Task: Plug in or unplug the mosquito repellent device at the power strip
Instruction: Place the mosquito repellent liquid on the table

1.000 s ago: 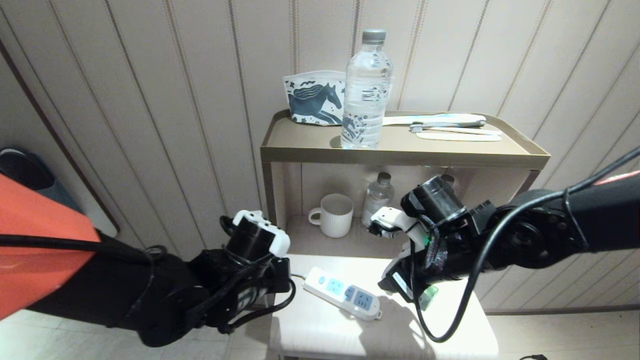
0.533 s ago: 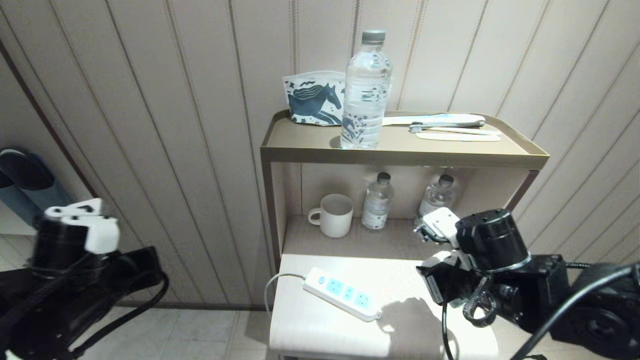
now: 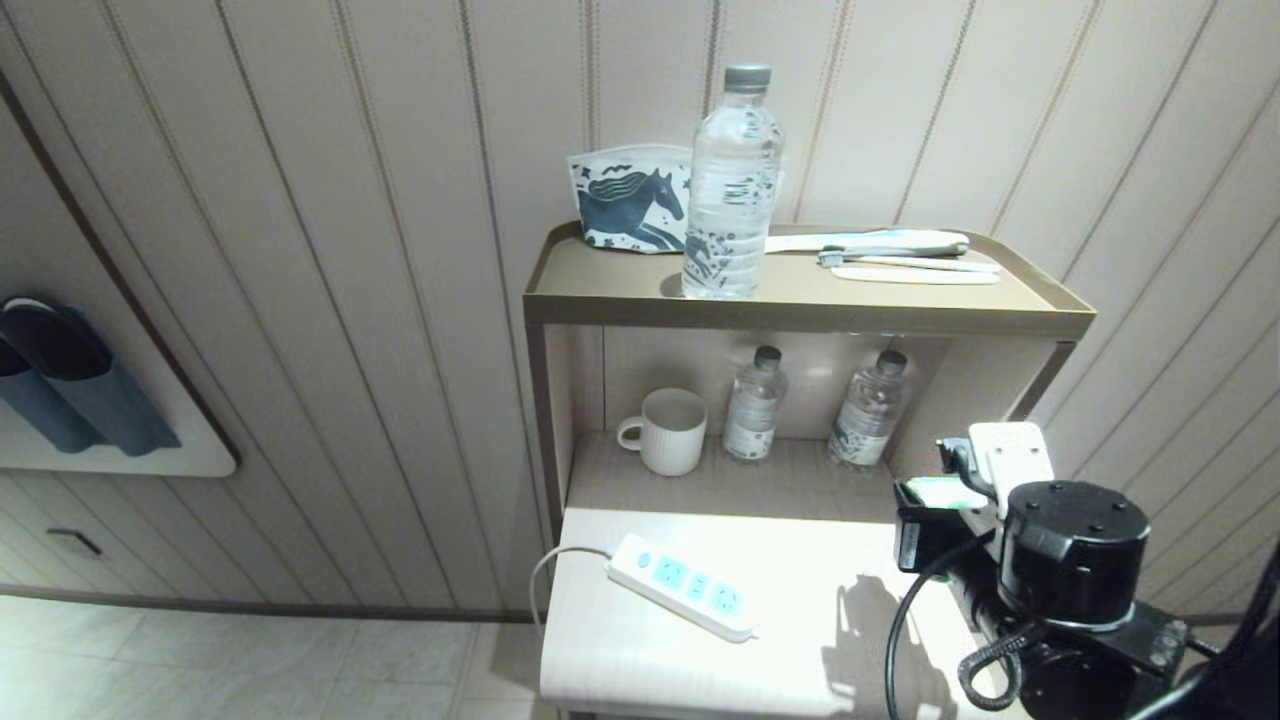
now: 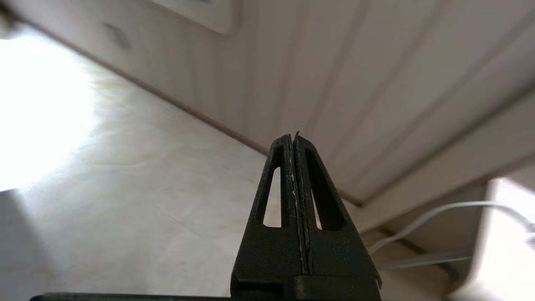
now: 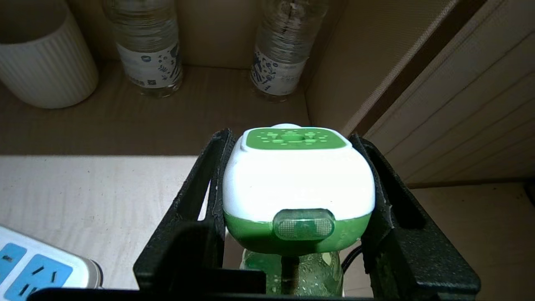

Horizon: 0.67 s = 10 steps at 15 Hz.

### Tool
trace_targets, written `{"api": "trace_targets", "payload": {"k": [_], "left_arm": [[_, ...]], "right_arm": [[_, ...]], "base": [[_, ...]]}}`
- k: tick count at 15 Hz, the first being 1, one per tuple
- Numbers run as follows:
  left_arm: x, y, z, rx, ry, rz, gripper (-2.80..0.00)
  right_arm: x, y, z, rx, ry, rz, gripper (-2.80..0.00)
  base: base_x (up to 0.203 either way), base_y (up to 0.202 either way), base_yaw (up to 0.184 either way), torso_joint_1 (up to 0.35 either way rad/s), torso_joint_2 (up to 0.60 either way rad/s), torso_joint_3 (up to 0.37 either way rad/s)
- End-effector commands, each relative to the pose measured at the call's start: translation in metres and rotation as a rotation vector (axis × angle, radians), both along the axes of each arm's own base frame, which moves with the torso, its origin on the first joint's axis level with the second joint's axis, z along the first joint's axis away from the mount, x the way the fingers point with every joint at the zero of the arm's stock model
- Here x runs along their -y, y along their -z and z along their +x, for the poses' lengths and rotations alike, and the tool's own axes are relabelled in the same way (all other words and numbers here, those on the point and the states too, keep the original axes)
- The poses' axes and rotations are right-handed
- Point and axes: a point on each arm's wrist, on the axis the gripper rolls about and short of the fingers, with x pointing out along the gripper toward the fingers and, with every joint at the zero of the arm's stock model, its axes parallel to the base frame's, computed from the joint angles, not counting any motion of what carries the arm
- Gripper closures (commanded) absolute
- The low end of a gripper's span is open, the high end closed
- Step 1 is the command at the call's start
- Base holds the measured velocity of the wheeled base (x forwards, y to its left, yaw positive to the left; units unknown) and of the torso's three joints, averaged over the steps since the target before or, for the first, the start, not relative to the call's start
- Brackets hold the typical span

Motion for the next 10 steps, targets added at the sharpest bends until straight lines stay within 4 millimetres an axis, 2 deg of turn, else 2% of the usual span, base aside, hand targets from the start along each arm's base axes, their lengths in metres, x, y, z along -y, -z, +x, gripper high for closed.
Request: {"api": "trace_targets", "payload": {"k": [1, 5, 8, 10], "left_arm": [[-0.009, 0.02, -0.044, 0.089, -0.088, 0.024, 0.0], [-0.008, 0.058, -0.04, 0.024, -0.189, 0.169, 0.0], [-0.006, 0.065, -0.058, 0.192, -0.188, 0.223, 0.0], [-0.004, 0.067, -0.059, 0.226, -0.052, 0.272, 0.0]], "right_arm": [[0.0, 0.021, 0.0, 0.005, 0.014, -0.008, 0.0], [-0.001, 0.021, 0.004, 0.012, 0.01, -0.006, 0.0], [-0.002, 0.022, 0.003, 0.013, 0.004, 0.001, 0.0], [-0.003, 0.025, 0.002, 0.0, 0.002, 0.003, 0.0]], "base": [[0.0, 0.0, 0.0, 0.0, 0.0, 0.0], [0.0, 0.0, 0.0, 0.0, 0.0, 0.0], [0.0, 0.0, 0.0, 0.0, 0.0, 0.0], [0.0, 0.0, 0.0, 0.0, 0.0, 0.0]]}}
